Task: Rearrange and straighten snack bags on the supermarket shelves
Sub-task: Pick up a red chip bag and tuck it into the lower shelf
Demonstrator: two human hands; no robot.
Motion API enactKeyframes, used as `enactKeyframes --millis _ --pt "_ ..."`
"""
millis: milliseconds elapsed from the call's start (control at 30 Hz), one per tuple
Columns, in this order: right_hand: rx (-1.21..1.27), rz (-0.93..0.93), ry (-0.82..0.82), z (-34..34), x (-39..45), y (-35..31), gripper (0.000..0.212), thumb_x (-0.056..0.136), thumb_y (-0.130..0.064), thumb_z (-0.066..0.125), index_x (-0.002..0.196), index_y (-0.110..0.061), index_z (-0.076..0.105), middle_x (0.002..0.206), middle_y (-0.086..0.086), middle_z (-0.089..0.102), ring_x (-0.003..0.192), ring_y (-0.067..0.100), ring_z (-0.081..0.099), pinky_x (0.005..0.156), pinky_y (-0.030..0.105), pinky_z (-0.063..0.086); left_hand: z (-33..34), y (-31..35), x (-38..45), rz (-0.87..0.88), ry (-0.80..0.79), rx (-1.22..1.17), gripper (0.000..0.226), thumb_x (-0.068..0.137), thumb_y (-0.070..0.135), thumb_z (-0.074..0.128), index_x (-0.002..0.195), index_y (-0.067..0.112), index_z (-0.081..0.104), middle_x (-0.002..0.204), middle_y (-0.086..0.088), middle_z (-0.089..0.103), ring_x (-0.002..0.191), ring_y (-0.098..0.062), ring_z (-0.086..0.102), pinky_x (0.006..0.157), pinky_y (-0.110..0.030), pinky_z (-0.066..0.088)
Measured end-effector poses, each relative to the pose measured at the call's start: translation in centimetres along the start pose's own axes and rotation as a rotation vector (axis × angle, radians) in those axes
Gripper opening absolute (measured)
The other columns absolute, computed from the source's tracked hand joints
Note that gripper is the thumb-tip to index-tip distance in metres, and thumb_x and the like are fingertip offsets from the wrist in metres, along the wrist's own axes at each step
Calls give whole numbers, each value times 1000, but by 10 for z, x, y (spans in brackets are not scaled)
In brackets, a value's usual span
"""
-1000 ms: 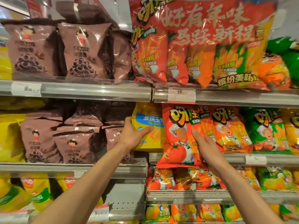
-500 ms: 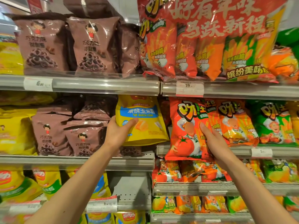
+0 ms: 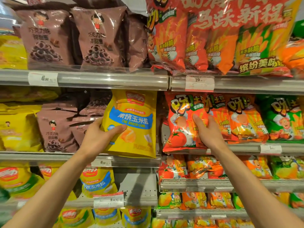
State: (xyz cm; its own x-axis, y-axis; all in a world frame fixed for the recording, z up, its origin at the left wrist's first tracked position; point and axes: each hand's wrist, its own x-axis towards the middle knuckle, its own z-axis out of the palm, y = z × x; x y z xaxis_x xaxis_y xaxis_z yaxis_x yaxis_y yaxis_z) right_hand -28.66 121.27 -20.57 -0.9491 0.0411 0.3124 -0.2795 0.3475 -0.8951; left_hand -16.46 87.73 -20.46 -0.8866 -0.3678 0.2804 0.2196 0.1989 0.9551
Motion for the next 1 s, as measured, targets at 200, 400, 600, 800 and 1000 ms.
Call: enactKeyframes --millis 200,400,600,800,1000 --pt "-38 -24 42 33 24 -13 77 97 -64 49 149 -8 42 147 12 55 138 31 48 113 46 41 -14 3 -5 36 39 30 51 71 34 87 116 21 69 98 6 80 85 -16 78 65 -24 61" --pt "-149 -27 0 62 24 -3 85 99 -64 44 157 -5 22 155 19 43 141 36 44 112 45 39 -5 2 -9 51 56 37 55 65 42 87 113 24 68 95 9 80 83 -13 77 66 -26 60" --pt "-470 -400 98 56 10 -1 69 103 -51 46 156 -11 29 158 20 30 146 34 31 115 41 34 -4 -5 -5 48 34 30 55 64 46 87 111 28 67 97 8 79 83 -15 78 69 -33 62" --pt "-905 -435 -47 51 12 12 69 105 -58 25 161 -18 24 166 14 22 155 36 13 125 47 18 0 -5 -6 57 9 -1 50 65 43 88 109 28 67 95 10 79 80 -13 78 59 -21 59" --pt "-758 -401 -118 44 6 7 70 105 -55 36 161 -16 24 168 17 16 157 33 9 126 46 16 0 -7 -13 82 -6 -20 45 68 41 86 107 29 68 96 12 79 81 -11 77 60 -18 58"
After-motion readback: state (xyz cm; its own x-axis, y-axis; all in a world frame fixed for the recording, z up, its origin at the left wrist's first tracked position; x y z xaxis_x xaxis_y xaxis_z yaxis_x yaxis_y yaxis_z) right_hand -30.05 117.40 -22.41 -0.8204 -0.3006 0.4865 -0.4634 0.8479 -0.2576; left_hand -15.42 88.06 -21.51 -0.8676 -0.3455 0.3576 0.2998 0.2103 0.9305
